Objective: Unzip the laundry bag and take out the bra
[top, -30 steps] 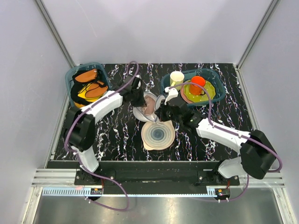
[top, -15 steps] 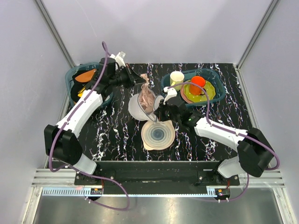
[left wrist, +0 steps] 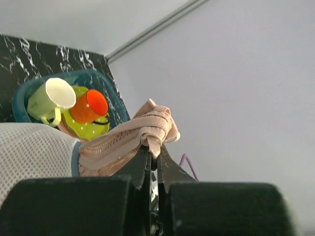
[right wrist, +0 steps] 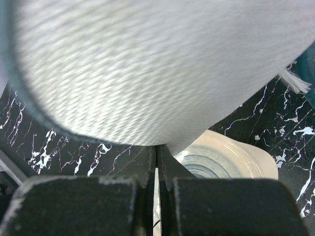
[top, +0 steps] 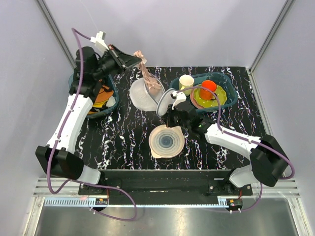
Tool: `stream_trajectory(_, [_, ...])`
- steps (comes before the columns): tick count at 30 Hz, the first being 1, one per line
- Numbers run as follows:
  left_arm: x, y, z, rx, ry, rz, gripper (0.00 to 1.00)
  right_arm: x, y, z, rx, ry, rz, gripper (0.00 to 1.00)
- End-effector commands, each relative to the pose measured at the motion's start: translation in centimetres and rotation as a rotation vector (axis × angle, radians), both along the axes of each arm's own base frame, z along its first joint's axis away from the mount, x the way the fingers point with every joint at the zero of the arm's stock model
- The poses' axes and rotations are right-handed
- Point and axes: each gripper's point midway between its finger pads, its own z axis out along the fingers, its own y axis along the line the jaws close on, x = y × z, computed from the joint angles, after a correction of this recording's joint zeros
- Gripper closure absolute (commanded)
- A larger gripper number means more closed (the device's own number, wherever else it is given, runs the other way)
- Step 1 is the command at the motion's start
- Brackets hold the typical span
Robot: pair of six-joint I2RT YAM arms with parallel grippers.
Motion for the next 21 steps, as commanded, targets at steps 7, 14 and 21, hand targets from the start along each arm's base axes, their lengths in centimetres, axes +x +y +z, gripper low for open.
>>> stream_trajectory(7, [1.3, 4.2, -1.0, -0.094, -0.006, 0.071, 1.00, -0.4, 0.3, 2.3, 0.039, -0.017, 0.017, 1.00])
stream_trajectory(14, [0.9, 2.2, -10.1, -0.077, 0.170, 0.026, 1.00, 0.2, 1.2, 8.9, 0.135, -0.111, 0.030, 1.00])
stream_trajectory(21, [-1.0, -1.4, -9.8, 0.006, 0.158, -0.066, 1.00, 2.3, 2.8, 11.2, 0.153, -0.086, 0.023, 1.00])
